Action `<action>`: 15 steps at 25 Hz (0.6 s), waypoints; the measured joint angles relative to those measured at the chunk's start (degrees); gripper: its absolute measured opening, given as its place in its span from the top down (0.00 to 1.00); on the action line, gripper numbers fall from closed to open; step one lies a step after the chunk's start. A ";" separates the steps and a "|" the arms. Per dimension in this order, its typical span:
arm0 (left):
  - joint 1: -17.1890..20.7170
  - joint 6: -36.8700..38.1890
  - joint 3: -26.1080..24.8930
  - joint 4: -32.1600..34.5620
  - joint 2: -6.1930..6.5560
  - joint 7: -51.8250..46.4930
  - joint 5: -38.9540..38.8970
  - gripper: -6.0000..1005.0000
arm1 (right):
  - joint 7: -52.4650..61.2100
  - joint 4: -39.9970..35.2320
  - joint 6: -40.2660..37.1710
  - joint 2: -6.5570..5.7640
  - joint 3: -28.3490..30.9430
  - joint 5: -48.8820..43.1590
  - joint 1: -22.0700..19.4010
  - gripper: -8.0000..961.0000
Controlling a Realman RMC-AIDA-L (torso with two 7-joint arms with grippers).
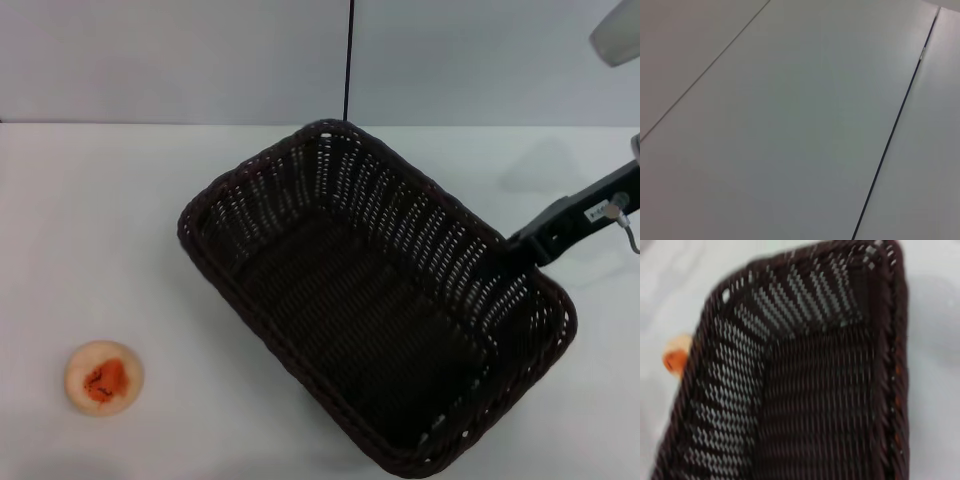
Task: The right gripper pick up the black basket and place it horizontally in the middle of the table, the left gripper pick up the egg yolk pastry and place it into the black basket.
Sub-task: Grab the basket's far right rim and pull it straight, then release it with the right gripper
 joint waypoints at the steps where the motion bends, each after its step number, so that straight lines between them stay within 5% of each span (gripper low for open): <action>1: -0.03 0.02 -0.03 -0.02 0.00 0.00 -0.04 0.26 | -0.34 -0.05 -0.15 -0.13 0.64 0.83 -0.17 0.78; 15: -0.49 0.34 -0.40 -0.25 0.06 0.00 -0.35 0.26 | -5.89 1.83 -5.06 -5.30 8.46 15.17 -2.17 0.78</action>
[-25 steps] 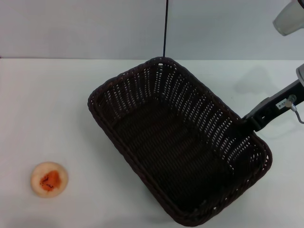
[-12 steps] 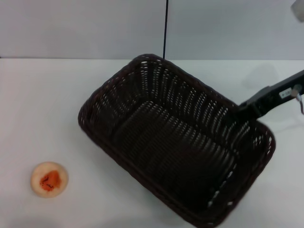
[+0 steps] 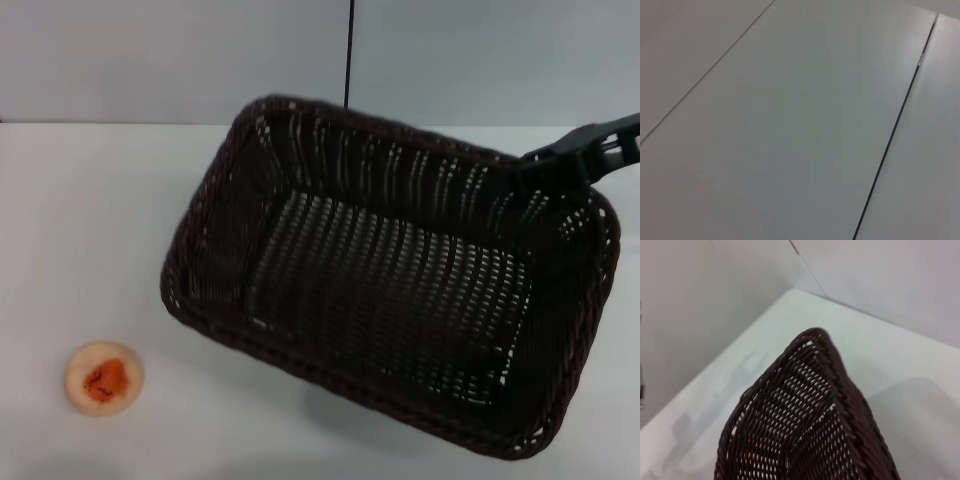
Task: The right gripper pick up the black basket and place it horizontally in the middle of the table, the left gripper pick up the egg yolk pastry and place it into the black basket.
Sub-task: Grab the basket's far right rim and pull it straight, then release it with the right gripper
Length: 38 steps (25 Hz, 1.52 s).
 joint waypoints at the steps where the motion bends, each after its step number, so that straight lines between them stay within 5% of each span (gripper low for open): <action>1: 0.00 0.00 0.00 0.00 0.00 0.00 0.00 0.26 | 0.00 0.00 0.00 0.00 0.00 0.00 0.00 0.78; 7: -0.72 0.02 -0.07 -0.03 0.03 0.00 0.01 0.26 | -6.61 -0.18 -2.91 -3.10 0.92 1.19 1.98 0.79; 12: -0.79 0.03 -0.02 -0.02 0.03 -0.71 0.07 0.26 | -14.74 -0.47 -8.08 -3.73 0.34 1.18 4.32 0.79; 25: -0.49 0.07 2.05 -0.18 -0.15 -1.58 0.47 0.26 | -23.11 0.64 -4.16 -1.78 -4.22 -2.72 6.57 0.79; 38: 0.02 0.09 4.33 -0.78 -0.24 -1.94 0.56 0.26 | -28.71 6.25 -0.34 -1.65 -4.28 -2.76 6.83 0.79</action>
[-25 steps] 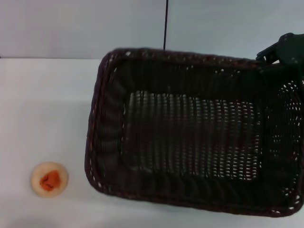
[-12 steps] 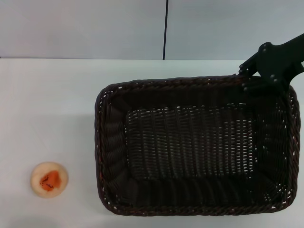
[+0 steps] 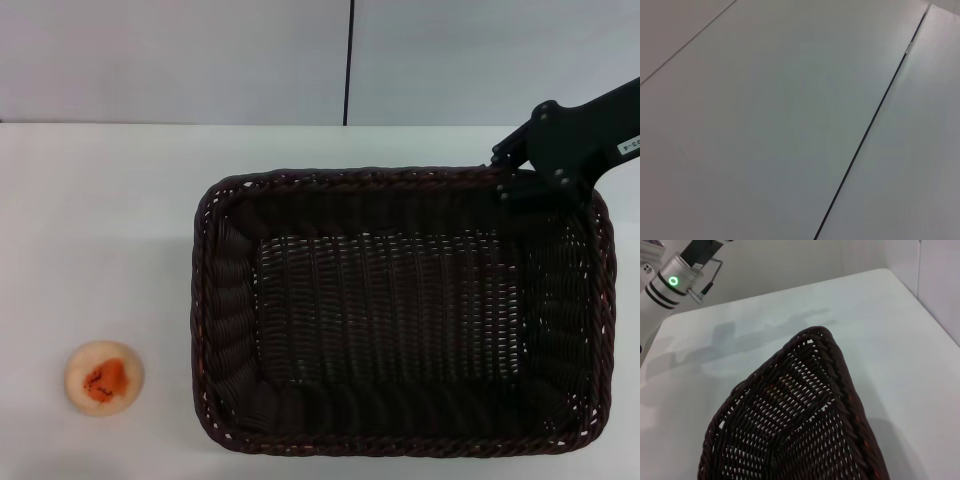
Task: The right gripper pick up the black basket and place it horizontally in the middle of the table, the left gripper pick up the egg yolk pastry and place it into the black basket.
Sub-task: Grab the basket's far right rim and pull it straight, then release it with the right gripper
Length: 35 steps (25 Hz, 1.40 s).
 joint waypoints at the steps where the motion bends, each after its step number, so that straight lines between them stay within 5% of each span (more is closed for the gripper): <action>1: -0.01 0.00 0.01 -0.02 0.00 -0.16 0.00 0.26 | -0.30 0.14 0.14 0.00 -0.01 0.00 -0.02 0.79; 19: -0.05 -0.45 2.46 -1.25 0.00 -1.05 -0.01 0.27 | -2.76 1.37 2.59 0.19 -1.35 -0.61 0.58 0.75; 24: 0.09 -0.23 3.60 -1.29 0.00 -1.15 -0.01 0.28 | -2.82 1.37 3.79 0.19 -1.40 -0.61 1.38 0.50; 35: -0.05 -0.46 8.70 -0.55 0.27 -1.15 0.39 0.30 | -5.65 1.10 13.15 0.97 -0.63 4.52 1.82 0.44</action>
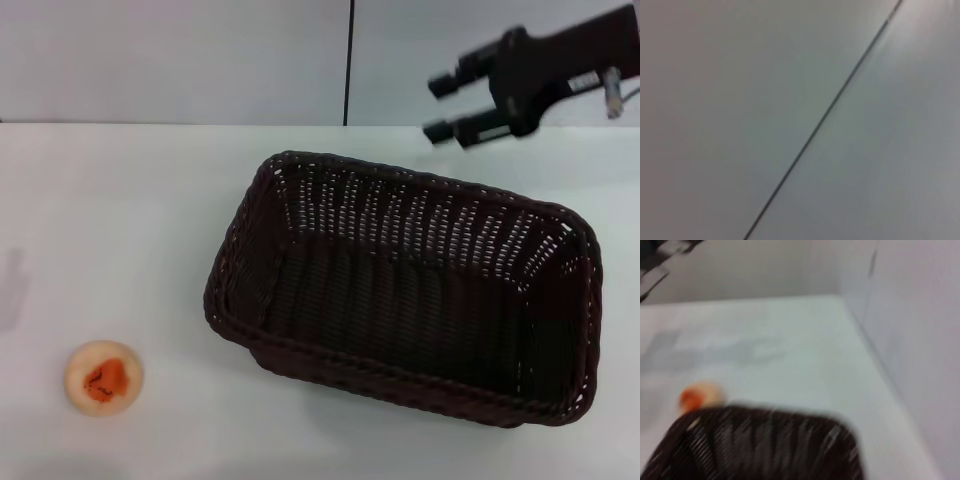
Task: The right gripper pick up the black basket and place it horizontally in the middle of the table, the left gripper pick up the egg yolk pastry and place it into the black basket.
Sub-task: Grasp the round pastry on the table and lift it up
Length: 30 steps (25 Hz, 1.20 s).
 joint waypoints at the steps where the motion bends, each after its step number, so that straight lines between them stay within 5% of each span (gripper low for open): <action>1: -0.10 0.01 0.99 0.56 0.08 0.00 0.04 0.30 | -0.63 -0.14 0.95 0.26 0.45 2.11 -0.67 0.43; 5: -0.57 0.14 5.86 5.24 0.41 -0.03 0.07 0.31 | -3.23 -2.30 3.23 2.50 3.60 10.74 -6.06 0.40; 9: -1.18 0.15 10.45 12.23 0.58 -3.04 0.08 0.31 | -3.66 -7.30 5.95 7.56 8.86 23.05 -16.70 0.40; 13: -1.69 0.01 16.93 18.03 0.89 -4.25 0.07 0.32 | -7.23 -6.85 7.07 9.59 10.81 33.35 -23.01 0.40; 19: -1.42 -1.61 31.42 23.95 1.51 -4.51 0.11 0.33 | -17.51 5.95 6.89 9.57 15.35 55.21 -31.22 0.40; 30: 0.84 -6.29 38.45 25.06 0.77 -0.88 0.27 0.35 | -19.83 13.04 4.97 9.54 27.82 60.88 -36.01 0.40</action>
